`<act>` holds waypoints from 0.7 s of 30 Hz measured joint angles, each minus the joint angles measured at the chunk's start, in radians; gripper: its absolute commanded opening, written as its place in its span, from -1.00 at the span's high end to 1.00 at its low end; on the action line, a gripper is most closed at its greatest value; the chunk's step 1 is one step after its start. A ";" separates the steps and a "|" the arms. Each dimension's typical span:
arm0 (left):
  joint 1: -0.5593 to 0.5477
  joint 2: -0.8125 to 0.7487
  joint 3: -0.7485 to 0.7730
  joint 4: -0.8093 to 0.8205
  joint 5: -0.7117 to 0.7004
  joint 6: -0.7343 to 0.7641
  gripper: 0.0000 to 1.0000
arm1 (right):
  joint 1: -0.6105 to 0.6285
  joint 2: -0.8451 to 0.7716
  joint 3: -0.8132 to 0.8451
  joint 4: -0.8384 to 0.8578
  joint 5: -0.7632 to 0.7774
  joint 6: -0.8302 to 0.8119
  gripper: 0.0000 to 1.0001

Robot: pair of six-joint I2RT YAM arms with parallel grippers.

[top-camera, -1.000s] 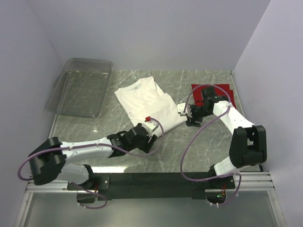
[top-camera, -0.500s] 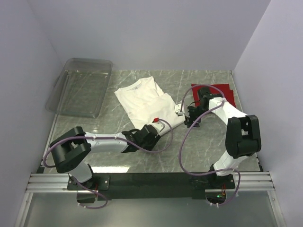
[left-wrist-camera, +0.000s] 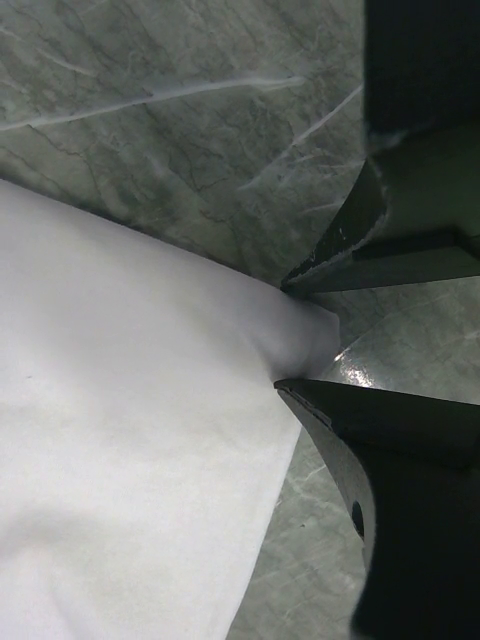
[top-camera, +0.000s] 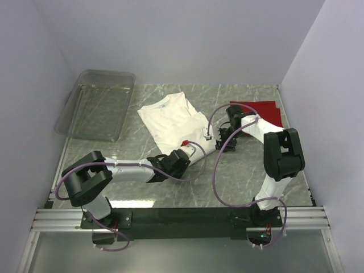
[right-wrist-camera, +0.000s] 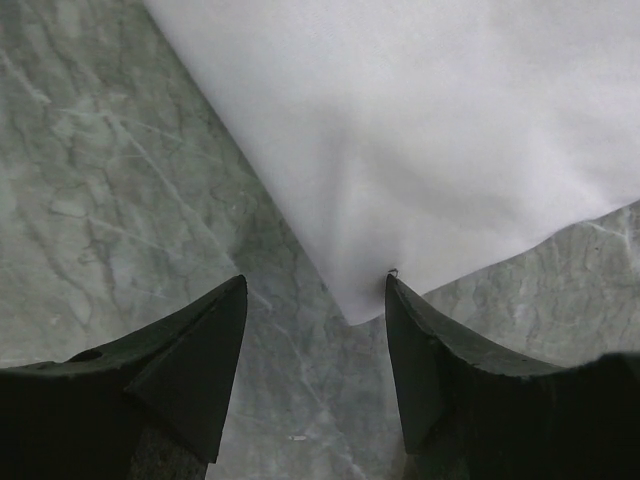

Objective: Fold and stack the t-shirts
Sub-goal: Fold the tshirt

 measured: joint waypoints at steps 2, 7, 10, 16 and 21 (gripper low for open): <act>0.002 0.000 0.000 0.000 0.000 -0.004 0.10 | 0.013 0.015 0.000 0.017 0.024 0.013 -0.26; 0.002 0.009 0.001 0.011 -0.001 -0.009 0.10 | 0.039 0.040 0.013 0.045 0.060 0.042 -0.08; 0.002 0.019 0.007 0.019 -0.003 -0.011 0.22 | 0.046 0.046 0.016 0.054 0.070 0.055 0.10; 0.010 0.038 0.021 0.043 -0.003 -0.034 0.81 | 0.051 0.049 0.016 0.076 0.087 0.079 0.79; 0.007 0.036 0.016 0.056 0.010 -0.064 0.99 | 0.047 0.009 -0.039 0.114 0.091 0.080 1.00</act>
